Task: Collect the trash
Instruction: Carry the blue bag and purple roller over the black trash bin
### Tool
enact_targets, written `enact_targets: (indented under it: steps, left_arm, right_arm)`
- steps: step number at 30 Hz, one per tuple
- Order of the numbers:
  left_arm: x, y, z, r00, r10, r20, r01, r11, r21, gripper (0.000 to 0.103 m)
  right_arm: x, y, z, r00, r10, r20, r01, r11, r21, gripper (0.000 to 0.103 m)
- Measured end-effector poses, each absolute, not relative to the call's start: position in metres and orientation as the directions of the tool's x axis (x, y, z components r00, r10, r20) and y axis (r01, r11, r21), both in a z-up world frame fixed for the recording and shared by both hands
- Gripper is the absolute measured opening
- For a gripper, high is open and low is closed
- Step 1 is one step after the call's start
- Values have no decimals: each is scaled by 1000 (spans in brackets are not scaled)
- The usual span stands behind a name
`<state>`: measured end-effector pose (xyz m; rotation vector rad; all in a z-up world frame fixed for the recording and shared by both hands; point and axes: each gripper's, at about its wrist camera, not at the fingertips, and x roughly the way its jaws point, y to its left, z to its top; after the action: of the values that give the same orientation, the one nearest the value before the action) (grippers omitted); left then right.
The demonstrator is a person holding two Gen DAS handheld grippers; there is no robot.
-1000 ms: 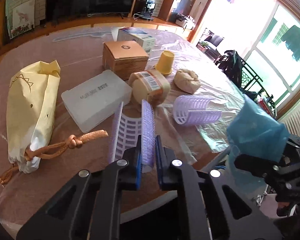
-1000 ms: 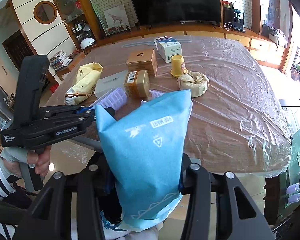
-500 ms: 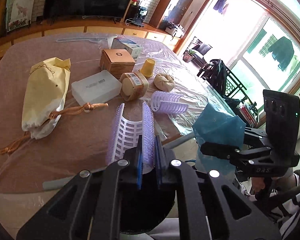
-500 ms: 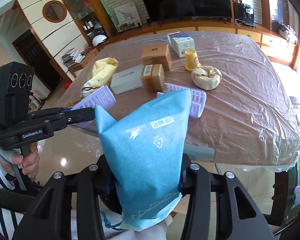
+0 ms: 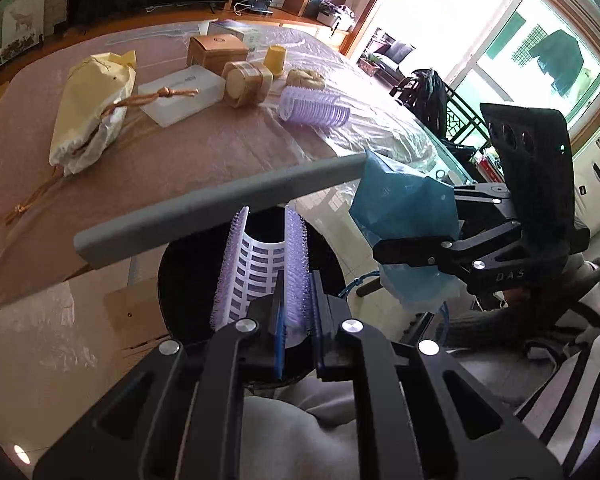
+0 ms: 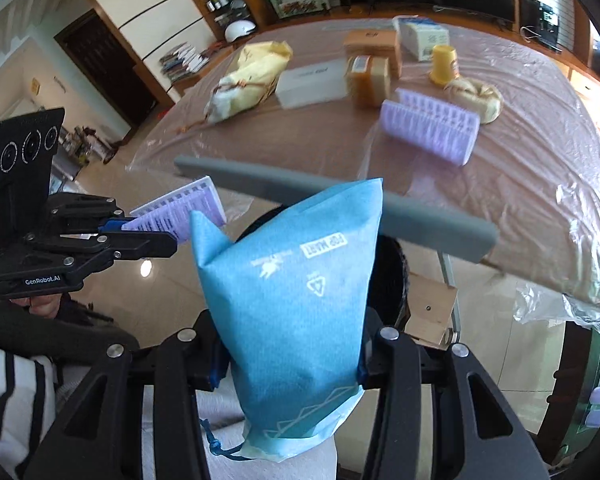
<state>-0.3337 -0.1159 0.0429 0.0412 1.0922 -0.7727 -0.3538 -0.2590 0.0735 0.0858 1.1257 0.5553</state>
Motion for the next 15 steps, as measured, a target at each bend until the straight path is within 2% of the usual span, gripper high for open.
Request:
enact_targets:
  steps: [15]
  left_arm:
    - [-323, -130, -10, 202, -456, -867, 560, 780, -280, 12]
  right_arm:
    - [-342, -240, 23, 234, 408, -882, -359, 880, 312, 44]
